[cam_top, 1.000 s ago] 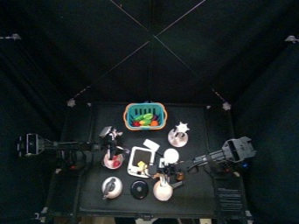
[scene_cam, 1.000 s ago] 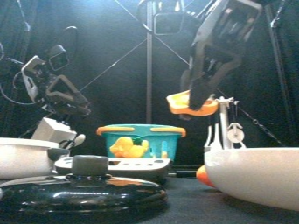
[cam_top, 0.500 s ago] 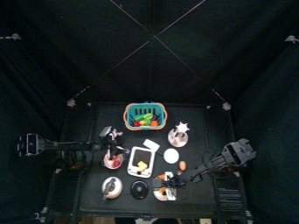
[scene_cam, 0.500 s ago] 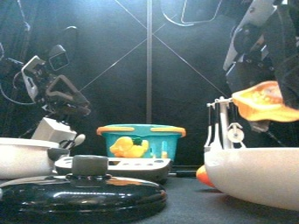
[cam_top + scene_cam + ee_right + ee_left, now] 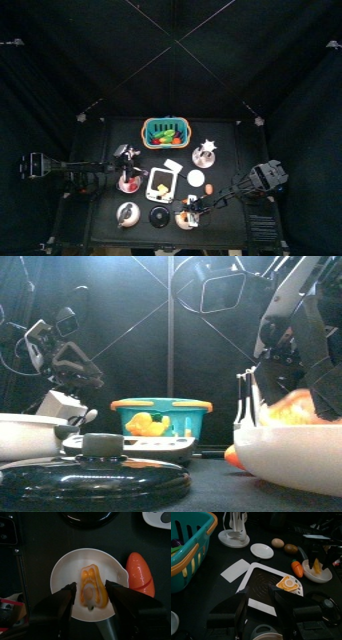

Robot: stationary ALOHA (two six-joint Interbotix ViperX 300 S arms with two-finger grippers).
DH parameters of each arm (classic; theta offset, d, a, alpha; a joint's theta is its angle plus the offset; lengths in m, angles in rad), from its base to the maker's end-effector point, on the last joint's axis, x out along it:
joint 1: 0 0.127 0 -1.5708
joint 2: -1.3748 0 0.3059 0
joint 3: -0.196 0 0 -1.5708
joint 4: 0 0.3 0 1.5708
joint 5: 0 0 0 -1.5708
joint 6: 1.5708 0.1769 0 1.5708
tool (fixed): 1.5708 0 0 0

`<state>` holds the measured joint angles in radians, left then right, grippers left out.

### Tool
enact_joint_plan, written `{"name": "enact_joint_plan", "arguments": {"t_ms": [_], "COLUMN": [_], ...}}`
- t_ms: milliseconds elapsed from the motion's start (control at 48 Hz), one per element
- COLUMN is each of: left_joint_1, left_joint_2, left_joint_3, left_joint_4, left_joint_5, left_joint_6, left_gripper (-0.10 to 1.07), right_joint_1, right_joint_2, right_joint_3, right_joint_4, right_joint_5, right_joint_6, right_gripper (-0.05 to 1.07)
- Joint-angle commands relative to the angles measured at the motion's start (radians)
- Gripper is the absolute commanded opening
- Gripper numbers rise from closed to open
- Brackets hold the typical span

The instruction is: Place squash half into pan

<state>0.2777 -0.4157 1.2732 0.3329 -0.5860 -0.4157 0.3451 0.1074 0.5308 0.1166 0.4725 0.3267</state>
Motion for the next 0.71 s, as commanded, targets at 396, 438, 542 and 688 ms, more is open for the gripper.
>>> {"name": "enact_joint_plan", "arguments": {"t_ms": [396, 438, 542, 688], "left_joint_1": [-0.061, -0.075, -0.087, -0.086], "left_joint_2": [0.006, 0.011, 0.023, 0.031], "left_joint_3": [-0.037, -0.041, -0.044, -0.04], "left_joint_4": [0.028, 0.032, 0.031, 0.029], "left_joint_5": [-0.003, -0.003, -0.003, -0.003], "left_joint_6": [0.002, 0.002, 0.002, 0.002], "left_gripper": [0.77, 0.77, 0.77, 0.77], "right_joint_1": [-0.002, -0.003, -0.008, -0.017], "right_joint_2": [-0.051, -0.057, -0.067, -0.075], "right_joint_3": [-0.008, -0.006, 0.002, 0.018], "right_joint_4": [-0.077, -0.086, -0.095, -0.097], "right_joint_5": [-0.005, -0.005, -0.005, -0.005], "right_joint_6": [0.0, 0.0, 0.0, 0.0], "right_gripper": [0.93, 0.93, 0.93, 0.93]}}
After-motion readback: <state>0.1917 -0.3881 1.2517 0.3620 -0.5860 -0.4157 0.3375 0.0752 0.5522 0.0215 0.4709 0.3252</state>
